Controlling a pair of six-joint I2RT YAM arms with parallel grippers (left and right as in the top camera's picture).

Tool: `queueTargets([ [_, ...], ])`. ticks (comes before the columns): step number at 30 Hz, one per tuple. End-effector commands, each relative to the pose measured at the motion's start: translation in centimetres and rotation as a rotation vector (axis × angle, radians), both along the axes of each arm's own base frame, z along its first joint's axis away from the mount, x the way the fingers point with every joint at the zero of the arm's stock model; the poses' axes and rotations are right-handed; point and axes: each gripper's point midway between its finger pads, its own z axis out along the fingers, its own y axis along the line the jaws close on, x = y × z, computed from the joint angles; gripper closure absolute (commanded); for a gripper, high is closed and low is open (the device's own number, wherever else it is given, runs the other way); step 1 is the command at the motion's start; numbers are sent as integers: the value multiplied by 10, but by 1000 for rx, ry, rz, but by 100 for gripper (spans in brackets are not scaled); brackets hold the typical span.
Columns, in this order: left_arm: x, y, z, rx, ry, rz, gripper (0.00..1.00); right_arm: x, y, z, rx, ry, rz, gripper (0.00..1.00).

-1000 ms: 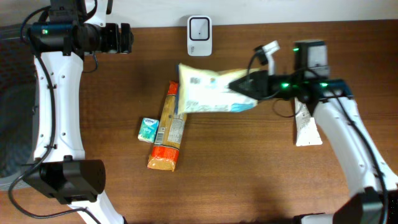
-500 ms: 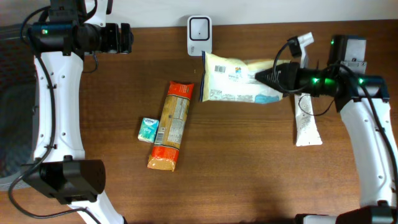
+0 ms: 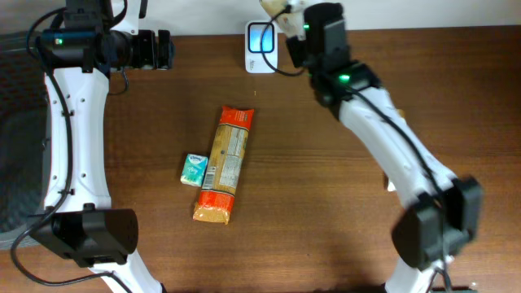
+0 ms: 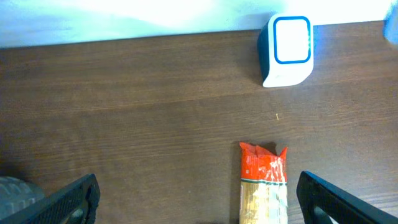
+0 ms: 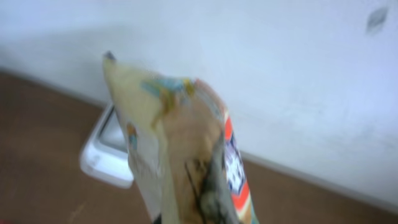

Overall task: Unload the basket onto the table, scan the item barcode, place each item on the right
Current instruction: 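Hold the tissue pack's barcode in front of the scanner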

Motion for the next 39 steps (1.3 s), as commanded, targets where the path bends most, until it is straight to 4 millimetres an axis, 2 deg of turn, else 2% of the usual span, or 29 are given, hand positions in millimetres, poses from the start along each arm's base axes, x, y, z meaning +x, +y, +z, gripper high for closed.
queueTargets([
  [1, -3, 0, 9, 8, -24, -14, 1, 39, 1, -6, -283, -154, -36, 96],
  [5, -3, 0, 9, 8, -24, -13, 1, 62, 21, -32, -458, -228, 27, 96],
  [7, -3, 0, 9, 8, -24, -14, 1, 66, 29, -51, -563, -209, 70, 96],
  [9, -3, 0, 9, 8, -23, -14, 1, 67, 31, -62, -605, -198, 65, 96],
  [17, -3, 0, 9, 8, -24, -14, 1, 71, 33, -50, -582, -268, 9, 96],
  [22, -3, 0, 9, 8, -23, -13, 1, 71, 39, -58, -632, -264, 32, 96],
  [27, -3, 0, 9, 8, -24, -14, 1, 79, 40, -78, -764, -283, 29, 96],
  [34, -3, 0, 9, 8, -23, -14, 1, 82, 41, -66, -736, -348, -2, 96],
  [39, -3, 0, 9, 8, -24, -14, 1, 81, 42, -66, -735, -350, -1, 96],
])
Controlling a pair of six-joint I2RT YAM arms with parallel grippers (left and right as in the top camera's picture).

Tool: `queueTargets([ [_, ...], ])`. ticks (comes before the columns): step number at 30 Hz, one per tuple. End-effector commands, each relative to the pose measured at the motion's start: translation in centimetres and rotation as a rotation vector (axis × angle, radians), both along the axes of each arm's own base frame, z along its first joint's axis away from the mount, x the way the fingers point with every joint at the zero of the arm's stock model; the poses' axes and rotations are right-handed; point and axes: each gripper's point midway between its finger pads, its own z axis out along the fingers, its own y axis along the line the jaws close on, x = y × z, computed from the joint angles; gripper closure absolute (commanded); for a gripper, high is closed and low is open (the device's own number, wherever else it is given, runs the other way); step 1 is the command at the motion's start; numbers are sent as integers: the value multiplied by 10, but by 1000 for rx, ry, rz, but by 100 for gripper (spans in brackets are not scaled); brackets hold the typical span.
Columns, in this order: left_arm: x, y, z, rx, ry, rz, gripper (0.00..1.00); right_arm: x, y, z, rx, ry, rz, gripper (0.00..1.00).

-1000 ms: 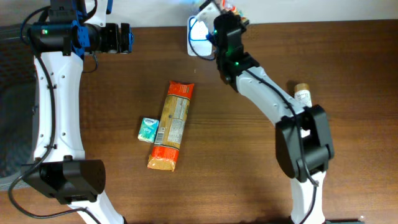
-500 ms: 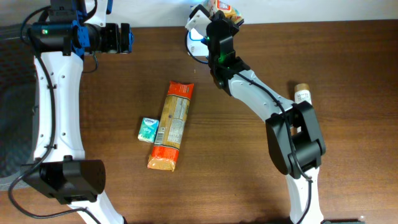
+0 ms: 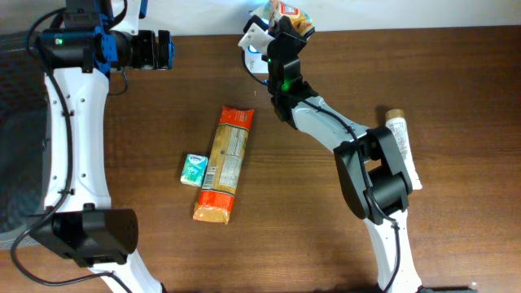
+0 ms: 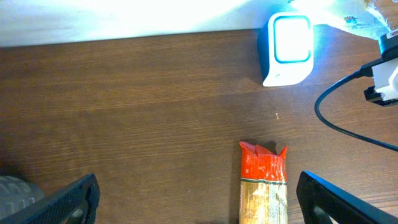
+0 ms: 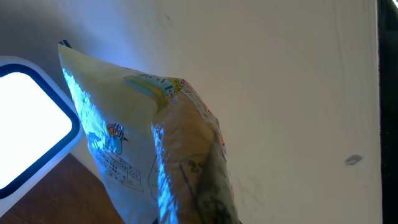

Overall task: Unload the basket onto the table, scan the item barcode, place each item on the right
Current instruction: 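Hold the tissue pack's barcode in front of the scanner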

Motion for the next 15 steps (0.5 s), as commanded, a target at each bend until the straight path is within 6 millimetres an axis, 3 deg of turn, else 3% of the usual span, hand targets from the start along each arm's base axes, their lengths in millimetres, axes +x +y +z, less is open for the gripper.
queueTargets([
  [1, -2, 0, 10, 8, -25, -13, 1, -2, 5, 19, 19, -39, -4, 96],
  [4, -2, 0, 10, 8, -25, -13, 1, -2, 3, 22, 25, -51, -13, 96],
  [8, -2, 0, 10, 8, -24, -13, 1, -9, 5, 54, 96, -129, -22, 96],
  [11, -2, 0, 10, 8, -24, -13, 1, -20, 0, 88, 193, -137, -18, 96],
  [15, -2, 0, 10, 8, -24, -13, 1, -47, -21, 138, 344, -89, -27, 96],
])
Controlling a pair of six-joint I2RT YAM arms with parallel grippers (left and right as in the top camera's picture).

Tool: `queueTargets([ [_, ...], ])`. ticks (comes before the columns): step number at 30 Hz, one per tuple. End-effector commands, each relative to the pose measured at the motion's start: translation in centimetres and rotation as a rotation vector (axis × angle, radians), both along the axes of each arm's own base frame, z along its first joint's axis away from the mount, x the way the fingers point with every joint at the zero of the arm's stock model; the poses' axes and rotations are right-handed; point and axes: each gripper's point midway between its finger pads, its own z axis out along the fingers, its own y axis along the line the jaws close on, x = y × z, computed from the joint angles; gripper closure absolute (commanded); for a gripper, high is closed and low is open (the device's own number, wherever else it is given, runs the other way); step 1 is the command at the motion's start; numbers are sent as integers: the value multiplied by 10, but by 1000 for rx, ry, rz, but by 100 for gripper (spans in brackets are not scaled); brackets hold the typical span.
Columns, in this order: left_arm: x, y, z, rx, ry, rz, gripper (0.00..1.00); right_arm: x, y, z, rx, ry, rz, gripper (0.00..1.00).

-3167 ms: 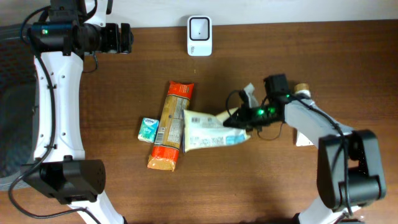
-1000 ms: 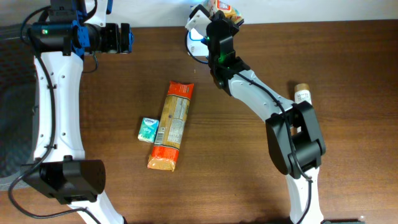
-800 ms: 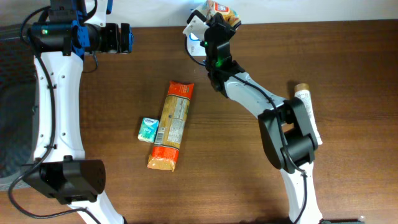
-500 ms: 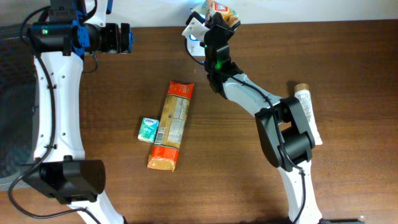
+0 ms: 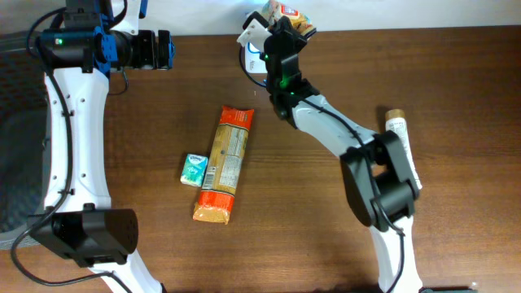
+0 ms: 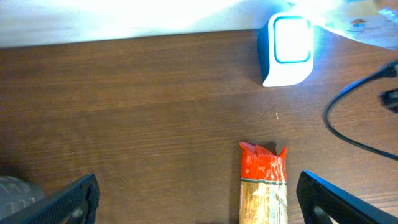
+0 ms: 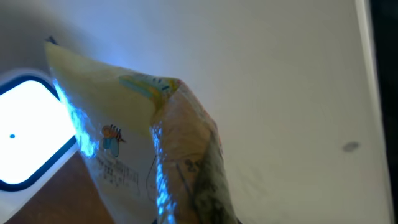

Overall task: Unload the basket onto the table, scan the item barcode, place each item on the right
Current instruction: 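Hold the tissue pack's barcode in front of the scanner, then carry the tissue pack right and release it beside the tube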

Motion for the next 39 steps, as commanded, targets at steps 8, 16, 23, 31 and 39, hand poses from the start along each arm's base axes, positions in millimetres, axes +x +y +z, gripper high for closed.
queueTargets([
  [8, -2, 0, 10, 8, -24, -13, 1, -136, -84, 176, 825, 3, -186, 96],
  [16, -2, 0, 10, 8, -25, -13, 1, -235, -161, 53, 976, 535, -654, 96],
  [23, -2, 0, 10, 8, -25, -13, 1, -257, -178, 29, 813, 688, -684, 96],
  [31, -2, 0, 10, 8, -25, -13, 1, -262, -181, -23, 761, 927, -714, 96],
  [39, -2, 0, 10, 8, -25, -13, 1, -261, -255, -93, 792, 1078, -988, 96],
])
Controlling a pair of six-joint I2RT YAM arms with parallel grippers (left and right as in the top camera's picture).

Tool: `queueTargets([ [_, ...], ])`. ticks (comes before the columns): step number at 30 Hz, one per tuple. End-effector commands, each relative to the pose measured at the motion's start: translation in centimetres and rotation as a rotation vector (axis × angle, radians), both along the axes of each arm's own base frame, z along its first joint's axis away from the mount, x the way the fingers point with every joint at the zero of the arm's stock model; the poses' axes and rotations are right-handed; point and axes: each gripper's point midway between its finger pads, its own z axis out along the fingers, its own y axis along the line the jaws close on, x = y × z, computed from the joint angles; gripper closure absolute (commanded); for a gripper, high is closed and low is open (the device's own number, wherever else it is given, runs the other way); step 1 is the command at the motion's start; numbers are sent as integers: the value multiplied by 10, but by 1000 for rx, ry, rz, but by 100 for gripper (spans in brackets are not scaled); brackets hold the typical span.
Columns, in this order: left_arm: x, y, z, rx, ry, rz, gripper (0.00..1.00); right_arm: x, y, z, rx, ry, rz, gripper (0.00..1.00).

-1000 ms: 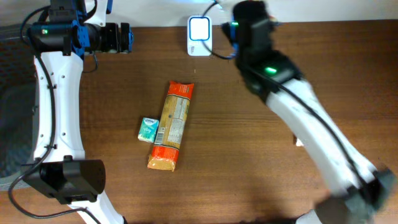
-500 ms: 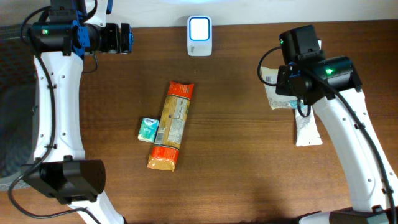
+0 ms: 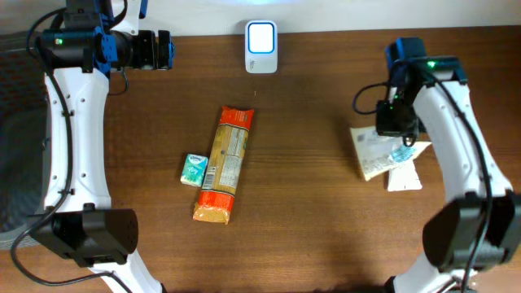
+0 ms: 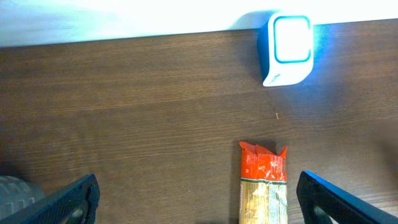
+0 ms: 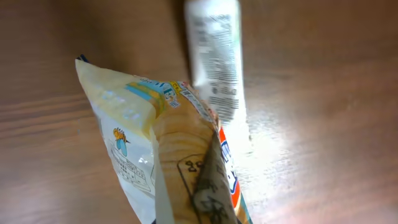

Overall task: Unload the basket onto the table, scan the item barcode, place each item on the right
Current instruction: 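Carry the tissue pack right and release it beside the tube, then move the right gripper to the pasta bag and grasp it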

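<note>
The white scanner (image 3: 260, 46) with its lit blue-rimmed window stands at the table's back edge and also shows in the left wrist view (image 4: 287, 50). My right gripper (image 3: 396, 124) is at the right side of the table, shut on a pale yellow snack bag (image 5: 180, 155). The bag (image 3: 376, 152) hangs low over a white tube (image 5: 214, 56) lying on the wood. The bag hides my right fingers in the right wrist view. My left gripper (image 4: 199, 205) stands open at the back left, its blue fingertips (image 4: 68, 199) wide apart, nothing between them.
A long orange-and-tan pasta packet (image 3: 224, 163) lies mid-table, with a small teal tissue pack (image 3: 193, 169) touching its left side. The white tube (image 3: 404, 172) lies right of centre. A dark mesh surface (image 3: 16, 122) borders the table's left edge.
My right gripper, with the snack bag still in it, has gone from right in front of the scanner to the right side of the table, low over the white tube. The left arm has not moved.
My right gripper held the snack bag up near the scanner at the back edge. At the two later moments the bag was close to the scanner's window, lit blue by it. Now the bag is held over the tube at the right.
</note>
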Motion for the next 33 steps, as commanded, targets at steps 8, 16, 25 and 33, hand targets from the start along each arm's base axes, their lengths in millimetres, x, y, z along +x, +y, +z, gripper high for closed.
queueTargets([
  [8, -2, 0, 10, 8, -25, -13, 1, -16, -88, -37, 19, 114, -230, 20],
  [16, -2, 0, 10, 8, -25, -13, 1, -6, -86, 34, 86, 23, -231, 11],
  [25, -2, 0, 10, 8, -25, -13, 1, 50, 121, 60, 611, -147, 212, 17],
  [33, -2, 0, 10, 8, -25, -13, 1, 30, 277, -31, 711, -108, 245, 35],
])
